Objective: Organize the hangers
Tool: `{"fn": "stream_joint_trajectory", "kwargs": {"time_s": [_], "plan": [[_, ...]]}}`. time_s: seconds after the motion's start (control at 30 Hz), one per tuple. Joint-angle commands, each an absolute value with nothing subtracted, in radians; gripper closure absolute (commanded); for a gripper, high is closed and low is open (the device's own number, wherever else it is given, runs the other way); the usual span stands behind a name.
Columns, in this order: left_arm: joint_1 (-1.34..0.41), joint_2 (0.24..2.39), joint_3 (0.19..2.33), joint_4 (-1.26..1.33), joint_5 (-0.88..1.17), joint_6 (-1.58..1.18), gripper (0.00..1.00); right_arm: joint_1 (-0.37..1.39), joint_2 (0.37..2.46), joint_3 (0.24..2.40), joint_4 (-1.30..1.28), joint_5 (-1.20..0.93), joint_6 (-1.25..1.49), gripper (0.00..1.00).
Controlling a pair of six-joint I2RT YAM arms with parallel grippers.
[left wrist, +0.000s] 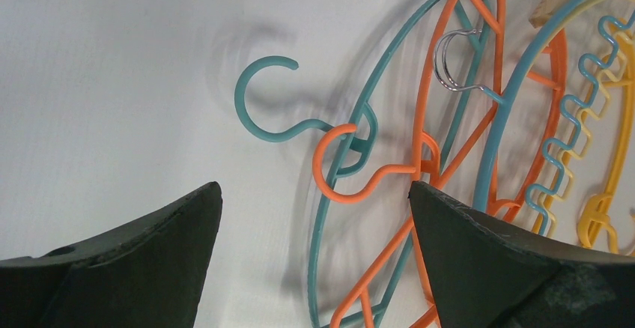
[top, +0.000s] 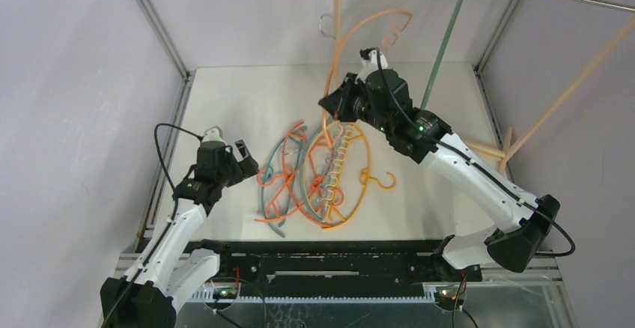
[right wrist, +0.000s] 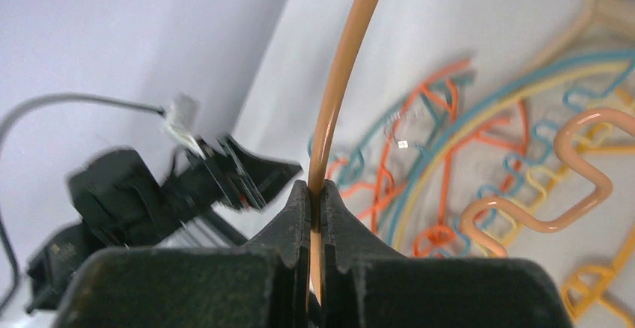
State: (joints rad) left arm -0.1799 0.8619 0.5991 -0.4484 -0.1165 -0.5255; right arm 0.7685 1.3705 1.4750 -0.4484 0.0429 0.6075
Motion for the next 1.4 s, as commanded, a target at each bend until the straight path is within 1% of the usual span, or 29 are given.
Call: {"fn": "stream_joint_trajectory", "kwargs": {"time_s": [0.0,0.13,0.3,0.5,0.9,1.2,1.3,1.37], "plan": [[-0.172,0.852,0.647,-0.431,-0.109,-0.536,0.01,0.768,1.379,1.588,-0.212,0.211,0.577,1.00],[-0.173,0.841,0.643,-0.443,-0.118,-0.520,0.01,0.724,1.435,1.667,-0.138,0.258,0.527,1.00],[-0.173,0.826,0.616,-0.444,-0.123,-0.522,0.01,0.614,1.529,1.790,-0.146,0.244,0.506,1.00],[-0.172,0.826,0.590,-0.431,-0.117,-0.528,0.01,0.521,1.587,1.838,-0.159,0.209,0.512,1.00],[-0.172,0.878,0.603,-0.402,-0.112,-0.528,0.01,0.460,1.608,1.818,-0.174,0.199,0.493,1.00],[-0.173,0.902,0.621,-0.404,-0.110,-0.518,0.01,0.424,1.583,1.743,-0.175,0.181,0.527,1.00],[-0.173,0.907,0.622,-0.403,-0.109,-0.518,0.00,0.427,1.567,1.707,-0.182,0.171,0.537,0.93],[-0.172,0.910,0.622,-0.403,-0.105,-0.518,0.01,0.441,1.544,1.676,-0.187,0.198,0.542,0.82]]}}
